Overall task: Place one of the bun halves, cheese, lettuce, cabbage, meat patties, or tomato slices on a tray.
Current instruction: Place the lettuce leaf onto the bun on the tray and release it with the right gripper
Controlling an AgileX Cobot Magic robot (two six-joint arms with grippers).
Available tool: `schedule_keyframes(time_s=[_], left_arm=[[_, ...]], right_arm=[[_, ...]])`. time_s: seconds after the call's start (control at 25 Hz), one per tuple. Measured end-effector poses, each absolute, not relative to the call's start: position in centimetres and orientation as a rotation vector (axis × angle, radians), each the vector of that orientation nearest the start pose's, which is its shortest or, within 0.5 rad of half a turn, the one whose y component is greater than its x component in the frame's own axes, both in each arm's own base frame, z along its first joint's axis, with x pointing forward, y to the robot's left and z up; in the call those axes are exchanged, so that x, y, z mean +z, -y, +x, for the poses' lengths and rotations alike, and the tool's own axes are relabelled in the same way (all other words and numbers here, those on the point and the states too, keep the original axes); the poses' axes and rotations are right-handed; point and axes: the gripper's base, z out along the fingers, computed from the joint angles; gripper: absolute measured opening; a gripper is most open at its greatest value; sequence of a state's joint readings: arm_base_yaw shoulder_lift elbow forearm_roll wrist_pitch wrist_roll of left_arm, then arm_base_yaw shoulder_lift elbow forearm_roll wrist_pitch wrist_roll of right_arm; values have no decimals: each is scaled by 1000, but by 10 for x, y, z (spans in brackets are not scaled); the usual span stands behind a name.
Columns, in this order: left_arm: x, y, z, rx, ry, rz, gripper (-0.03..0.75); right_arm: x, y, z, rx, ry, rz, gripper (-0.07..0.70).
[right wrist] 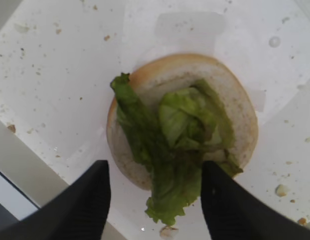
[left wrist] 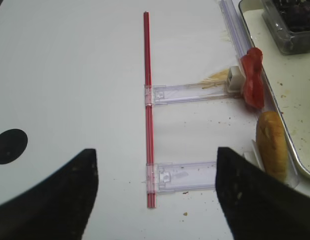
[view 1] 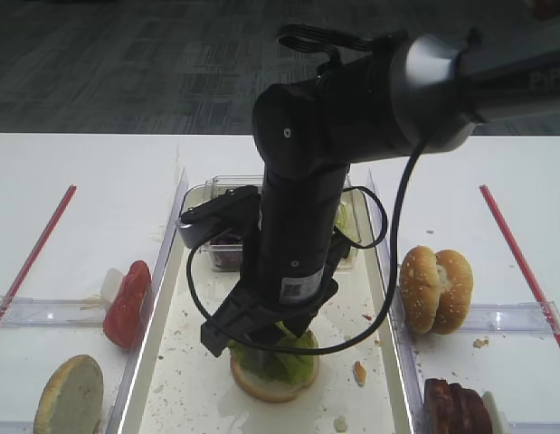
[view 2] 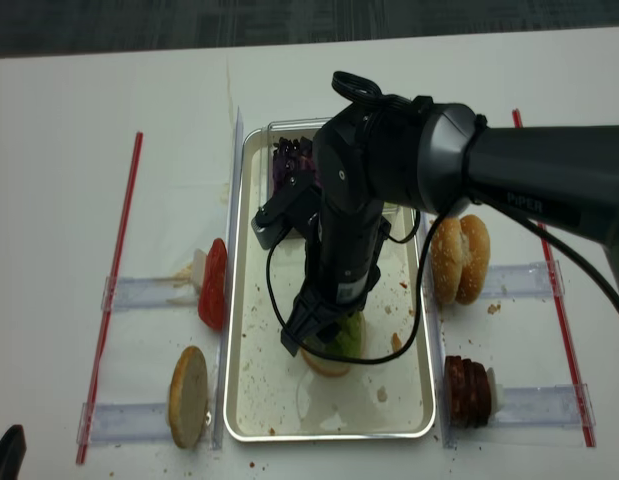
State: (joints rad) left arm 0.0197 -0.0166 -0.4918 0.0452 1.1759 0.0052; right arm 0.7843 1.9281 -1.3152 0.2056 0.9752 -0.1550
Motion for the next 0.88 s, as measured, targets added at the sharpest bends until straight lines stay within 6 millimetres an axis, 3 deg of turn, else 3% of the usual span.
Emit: schedule_keyframes(time_s=[0.24, 0.68, 0.88], left_arm=[[266, -4, -12, 69, -2151, -21, 491], [266, -4, -12, 69, -2151, -21, 491], [266, -4, -12, 69, -2151, -21, 491]], right_arm=[[185, -271, 250, 300, -2836, -1255, 448], [245, -258, 236, 362, -2711, -1230, 448], [255, -253, 231, 365, -2711, -1240, 448]])
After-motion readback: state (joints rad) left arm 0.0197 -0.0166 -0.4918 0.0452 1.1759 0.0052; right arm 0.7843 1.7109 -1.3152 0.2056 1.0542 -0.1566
